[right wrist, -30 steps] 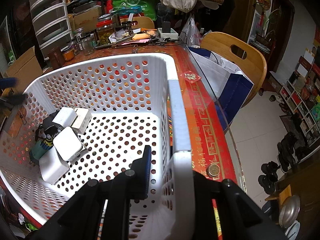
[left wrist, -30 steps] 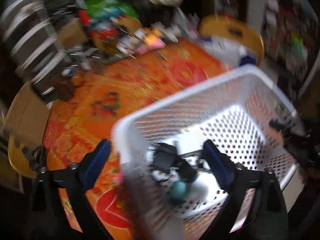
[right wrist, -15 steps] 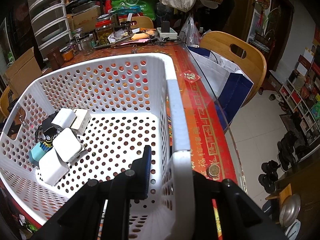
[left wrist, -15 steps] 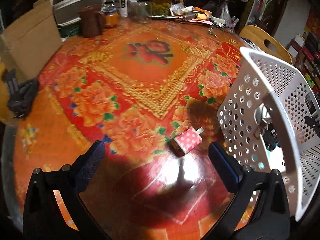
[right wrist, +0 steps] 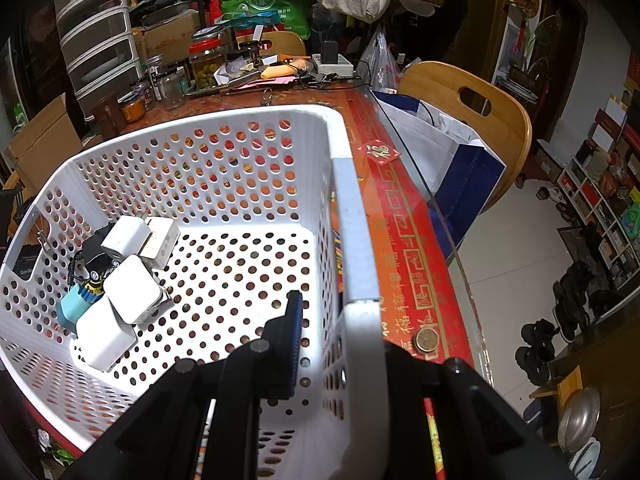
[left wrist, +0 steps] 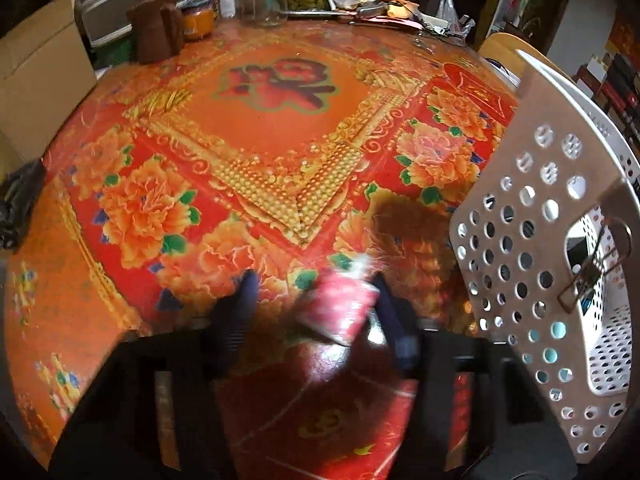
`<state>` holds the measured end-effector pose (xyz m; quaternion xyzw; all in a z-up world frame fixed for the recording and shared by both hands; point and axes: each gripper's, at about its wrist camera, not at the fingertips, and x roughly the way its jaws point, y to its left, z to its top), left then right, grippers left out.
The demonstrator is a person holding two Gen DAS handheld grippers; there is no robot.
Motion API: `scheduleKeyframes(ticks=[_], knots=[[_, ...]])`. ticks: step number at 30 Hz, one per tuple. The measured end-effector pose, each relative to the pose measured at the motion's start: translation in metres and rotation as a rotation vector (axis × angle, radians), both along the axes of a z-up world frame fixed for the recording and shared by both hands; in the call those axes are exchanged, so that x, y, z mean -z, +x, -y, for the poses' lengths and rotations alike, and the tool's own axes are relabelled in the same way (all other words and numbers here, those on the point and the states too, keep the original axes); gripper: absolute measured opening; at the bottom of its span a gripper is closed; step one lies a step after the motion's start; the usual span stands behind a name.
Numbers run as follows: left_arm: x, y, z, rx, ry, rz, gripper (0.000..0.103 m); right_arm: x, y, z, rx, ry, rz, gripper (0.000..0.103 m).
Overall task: Organize rigid objects
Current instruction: 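Grasp the pink patterned box with the left tool and lift it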
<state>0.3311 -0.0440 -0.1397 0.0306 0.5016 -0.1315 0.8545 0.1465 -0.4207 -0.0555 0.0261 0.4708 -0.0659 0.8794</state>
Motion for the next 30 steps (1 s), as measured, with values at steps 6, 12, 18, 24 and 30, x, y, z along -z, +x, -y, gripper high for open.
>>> scheduleKeyframes(ticks=[6,12,18,24,30], knots=[[-0.01,-0.012,-0.003,-0.06,0.096,0.091,0.031,0.0,0.0,0.0,0.0,0.0,0.0,0.017],[-0.051,-0.029,-0.022,-0.236,0.259,0.27,0.031,0.0,0.0,0.0,-0.001,0.001,0.002,0.017],[-0.085,-0.039,-0.027,-0.265,0.315,0.339,0.032,0.0,-0.001,0.002,-0.003,0.002,0.004,0.017],[-0.113,-0.051,-0.021,-0.265,0.325,0.379,0.032,0.0,-0.001,0.001,-0.004,0.001,0.002,0.017],[-0.145,-0.067,-0.001,-0.235,0.322,0.434,0.032,0.0,-0.001,0.001,-0.003,0.002,0.004,0.017]])
